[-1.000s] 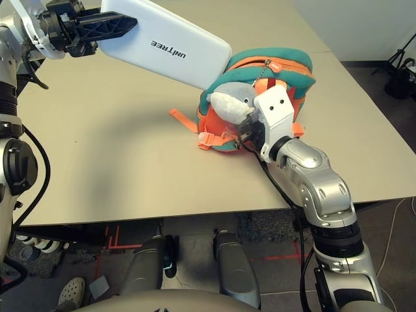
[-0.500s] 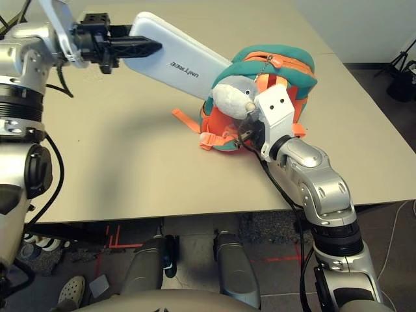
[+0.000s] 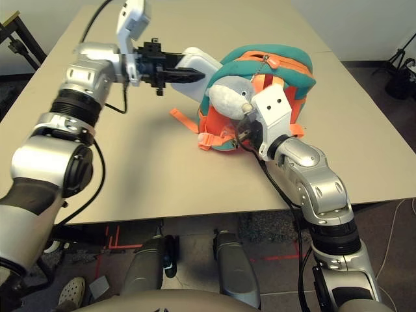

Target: Put the pencil case into the backpack and zip it.

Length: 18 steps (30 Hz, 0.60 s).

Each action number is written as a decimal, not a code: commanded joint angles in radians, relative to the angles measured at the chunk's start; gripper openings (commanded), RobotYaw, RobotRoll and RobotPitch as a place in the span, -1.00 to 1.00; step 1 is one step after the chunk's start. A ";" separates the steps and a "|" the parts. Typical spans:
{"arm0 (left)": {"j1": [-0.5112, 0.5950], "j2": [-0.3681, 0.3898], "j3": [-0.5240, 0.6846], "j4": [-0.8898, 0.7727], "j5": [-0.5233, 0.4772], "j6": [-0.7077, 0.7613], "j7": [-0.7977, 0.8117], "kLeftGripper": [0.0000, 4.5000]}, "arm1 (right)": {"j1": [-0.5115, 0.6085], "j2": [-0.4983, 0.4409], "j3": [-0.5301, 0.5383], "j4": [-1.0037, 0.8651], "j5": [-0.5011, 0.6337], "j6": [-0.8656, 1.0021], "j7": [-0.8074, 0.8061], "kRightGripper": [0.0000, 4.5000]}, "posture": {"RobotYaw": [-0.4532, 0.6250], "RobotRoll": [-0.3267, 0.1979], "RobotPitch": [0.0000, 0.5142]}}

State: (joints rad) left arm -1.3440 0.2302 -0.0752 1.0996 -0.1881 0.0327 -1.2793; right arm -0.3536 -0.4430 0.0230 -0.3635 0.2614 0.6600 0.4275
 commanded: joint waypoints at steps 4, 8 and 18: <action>-0.021 -0.023 0.055 0.027 0.005 -0.021 0.079 0.35 | 0.005 0.010 0.037 0.035 -0.011 0.010 0.016 -0.91 | -0.55 0.25 -0.58; -0.018 0.009 0.101 -0.039 -0.025 0.040 0.079 1.00 | 0.010 0.009 0.037 0.032 -0.014 0.007 0.017 -0.91 | -0.55 0.25 -0.58; 0.165 0.130 0.127 -0.463 -0.085 0.310 0.132 1.00 | 0.014 0.013 0.050 0.039 -0.017 -0.001 0.024 -0.91 | -0.51 0.25 -0.52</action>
State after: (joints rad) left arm -1.1973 0.3489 0.0561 0.6976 -0.2566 0.2957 -1.1592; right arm -0.3557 -0.4343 0.0335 -0.3506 0.2473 0.6441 0.4302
